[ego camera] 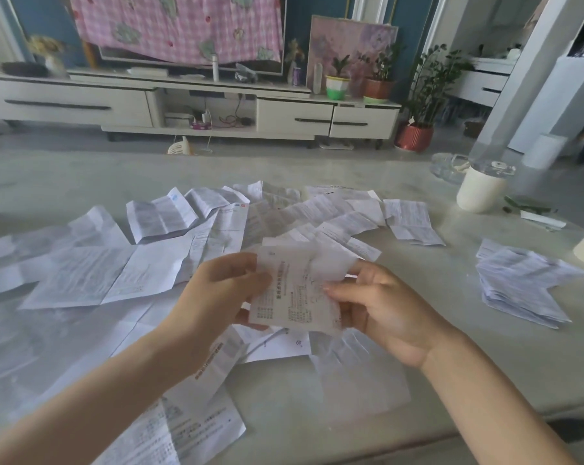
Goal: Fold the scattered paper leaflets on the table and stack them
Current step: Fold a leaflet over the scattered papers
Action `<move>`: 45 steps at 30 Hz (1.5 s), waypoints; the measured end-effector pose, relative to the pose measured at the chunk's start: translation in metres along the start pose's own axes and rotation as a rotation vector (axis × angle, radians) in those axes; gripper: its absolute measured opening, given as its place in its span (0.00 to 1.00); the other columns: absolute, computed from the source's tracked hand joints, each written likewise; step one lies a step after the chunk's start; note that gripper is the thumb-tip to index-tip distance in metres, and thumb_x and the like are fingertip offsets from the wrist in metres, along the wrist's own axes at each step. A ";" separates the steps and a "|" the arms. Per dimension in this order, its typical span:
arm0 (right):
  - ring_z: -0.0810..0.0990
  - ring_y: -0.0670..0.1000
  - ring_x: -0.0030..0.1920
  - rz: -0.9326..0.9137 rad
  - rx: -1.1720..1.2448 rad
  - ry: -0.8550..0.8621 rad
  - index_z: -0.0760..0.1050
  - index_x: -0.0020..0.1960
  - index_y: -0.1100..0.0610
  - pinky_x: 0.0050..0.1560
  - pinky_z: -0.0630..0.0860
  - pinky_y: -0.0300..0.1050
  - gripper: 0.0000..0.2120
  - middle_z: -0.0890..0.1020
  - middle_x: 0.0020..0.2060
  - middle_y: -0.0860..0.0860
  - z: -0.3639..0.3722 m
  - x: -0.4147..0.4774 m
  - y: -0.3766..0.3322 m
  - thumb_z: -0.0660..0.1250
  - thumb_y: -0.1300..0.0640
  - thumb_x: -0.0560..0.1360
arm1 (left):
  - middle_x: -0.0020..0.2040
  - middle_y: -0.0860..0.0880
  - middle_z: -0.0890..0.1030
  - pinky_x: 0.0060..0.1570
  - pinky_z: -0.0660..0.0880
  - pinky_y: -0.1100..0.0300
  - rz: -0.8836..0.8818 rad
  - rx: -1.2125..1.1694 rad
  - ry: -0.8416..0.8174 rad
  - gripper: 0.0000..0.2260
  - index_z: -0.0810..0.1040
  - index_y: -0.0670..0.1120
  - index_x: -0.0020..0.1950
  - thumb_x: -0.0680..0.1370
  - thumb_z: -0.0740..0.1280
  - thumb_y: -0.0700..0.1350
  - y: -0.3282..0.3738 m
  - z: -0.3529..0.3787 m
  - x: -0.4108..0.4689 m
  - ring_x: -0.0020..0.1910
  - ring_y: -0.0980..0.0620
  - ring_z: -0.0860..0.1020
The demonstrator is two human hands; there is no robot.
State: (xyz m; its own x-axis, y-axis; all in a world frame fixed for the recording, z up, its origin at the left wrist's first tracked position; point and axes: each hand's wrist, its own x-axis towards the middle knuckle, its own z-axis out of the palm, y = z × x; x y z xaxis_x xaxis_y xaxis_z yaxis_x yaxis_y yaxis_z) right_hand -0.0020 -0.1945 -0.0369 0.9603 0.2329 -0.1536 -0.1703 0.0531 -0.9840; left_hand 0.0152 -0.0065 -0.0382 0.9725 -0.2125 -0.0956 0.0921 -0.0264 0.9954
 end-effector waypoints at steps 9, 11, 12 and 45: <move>0.83 0.49 0.45 -0.408 -0.326 0.258 0.78 0.25 0.52 0.45 0.78 0.39 0.29 0.85 0.42 0.50 0.003 0.003 0.012 0.54 0.80 0.70 | 0.42 0.40 0.83 0.37 0.81 0.53 -0.118 -0.206 -0.193 0.16 0.77 0.42 0.50 0.74 0.63 0.54 -0.001 0.001 0.004 0.40 0.44 0.83; 0.83 0.47 0.45 -0.451 -0.343 0.257 0.79 0.26 0.52 0.45 0.77 0.38 0.29 0.85 0.41 0.48 0.005 0.001 0.013 0.54 0.80 0.70 | 0.43 0.41 0.84 0.38 0.81 0.54 -0.071 -0.073 -0.242 0.17 0.79 0.40 0.50 0.70 0.70 0.51 -0.004 0.003 0.001 0.41 0.45 0.83; 0.82 0.48 0.44 -0.438 -0.350 0.246 0.80 0.27 0.51 0.45 0.77 0.39 0.29 0.85 0.40 0.48 0.005 0.000 0.013 0.54 0.79 0.71 | 0.41 0.42 0.84 0.38 0.81 0.55 -0.050 -0.053 -0.215 0.13 0.80 0.39 0.48 0.69 0.71 0.47 -0.005 0.004 0.000 0.40 0.46 0.83; 0.80 0.55 0.45 0.186 -0.639 0.985 0.76 0.46 0.54 0.47 0.80 0.51 0.08 0.78 0.41 0.50 -0.206 -0.093 0.036 0.69 0.64 0.70 | 0.34 0.45 0.79 0.33 0.74 0.61 -0.050 0.668 -0.334 0.08 0.75 0.45 0.35 0.74 0.66 0.38 -0.030 0.258 0.082 0.31 0.49 0.74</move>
State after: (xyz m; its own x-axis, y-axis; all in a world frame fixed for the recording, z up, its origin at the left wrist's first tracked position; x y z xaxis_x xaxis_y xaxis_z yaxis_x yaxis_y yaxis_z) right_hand -0.0517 -0.4137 -0.0765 0.7365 -0.6759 -0.0277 -0.4521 -0.4613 -0.7634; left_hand 0.0372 -0.2748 -0.0770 0.8437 -0.4783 -0.2437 -0.1185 -0.6088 0.7844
